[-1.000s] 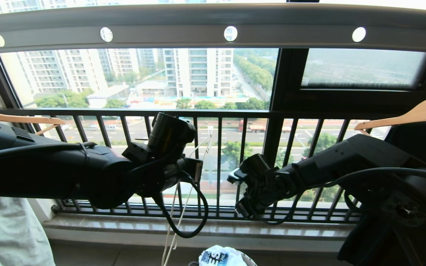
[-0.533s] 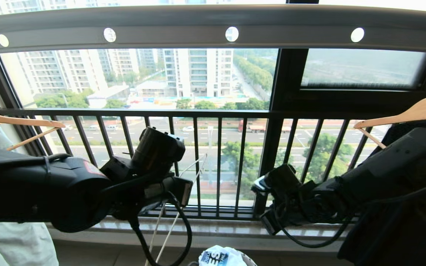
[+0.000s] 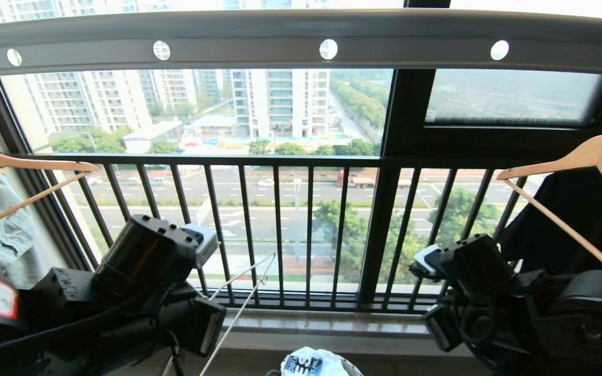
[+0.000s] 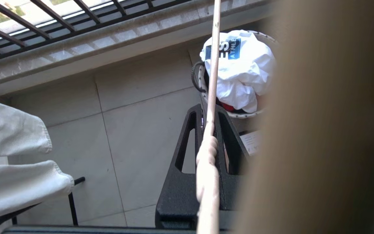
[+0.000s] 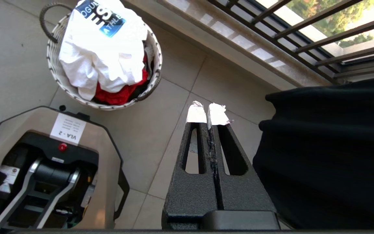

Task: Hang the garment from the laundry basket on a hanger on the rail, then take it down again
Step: Hang the clothes rack on the clothesline

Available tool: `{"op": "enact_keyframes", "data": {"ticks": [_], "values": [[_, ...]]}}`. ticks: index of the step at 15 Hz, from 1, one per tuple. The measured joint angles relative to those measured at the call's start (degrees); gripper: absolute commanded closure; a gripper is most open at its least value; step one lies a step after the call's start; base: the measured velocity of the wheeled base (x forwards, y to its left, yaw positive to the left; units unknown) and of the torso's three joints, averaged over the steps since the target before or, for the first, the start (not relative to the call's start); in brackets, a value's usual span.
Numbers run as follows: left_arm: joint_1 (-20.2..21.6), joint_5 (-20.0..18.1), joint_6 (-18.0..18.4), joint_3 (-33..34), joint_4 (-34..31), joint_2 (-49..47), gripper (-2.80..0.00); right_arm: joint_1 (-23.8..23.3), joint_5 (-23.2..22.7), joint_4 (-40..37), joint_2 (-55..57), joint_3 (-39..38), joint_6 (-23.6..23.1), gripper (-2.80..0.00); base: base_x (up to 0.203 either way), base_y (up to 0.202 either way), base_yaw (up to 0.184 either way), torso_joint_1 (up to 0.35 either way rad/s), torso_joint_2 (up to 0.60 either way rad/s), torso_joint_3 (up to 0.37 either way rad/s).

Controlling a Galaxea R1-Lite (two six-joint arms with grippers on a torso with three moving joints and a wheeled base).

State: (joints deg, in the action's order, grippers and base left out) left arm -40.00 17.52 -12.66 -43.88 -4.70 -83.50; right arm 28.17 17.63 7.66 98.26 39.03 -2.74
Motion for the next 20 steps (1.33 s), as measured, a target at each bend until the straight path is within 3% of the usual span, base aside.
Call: {"op": "enact_keyframes", "data": {"ticks": [4,14,20], "values": [[0.4,-0.2,-1.9,2.4,-10.9,8.5,0.0,-0.1,2.1,-0.3,-10.0,-7.2,4.0,0.0,0.0,0.0,0.0,0.0,0.0,0.0],[6.3,0.4,-1.8,5.3,-15.7,20.4,0.0,-0.3,9.4,-0.5,-24.9,-9.6,4.4,0.0,0.0,0.0,0.0,0.0,0.0,0.0],[13.3,2.5,-0.9,4.2,-15.7,24.9,0.0,-0.3,13.3,-0.4,-31.7,-10.0,4.3,0.0,0.0,0.0,0.0,0.0,0.0,0.0]]}}
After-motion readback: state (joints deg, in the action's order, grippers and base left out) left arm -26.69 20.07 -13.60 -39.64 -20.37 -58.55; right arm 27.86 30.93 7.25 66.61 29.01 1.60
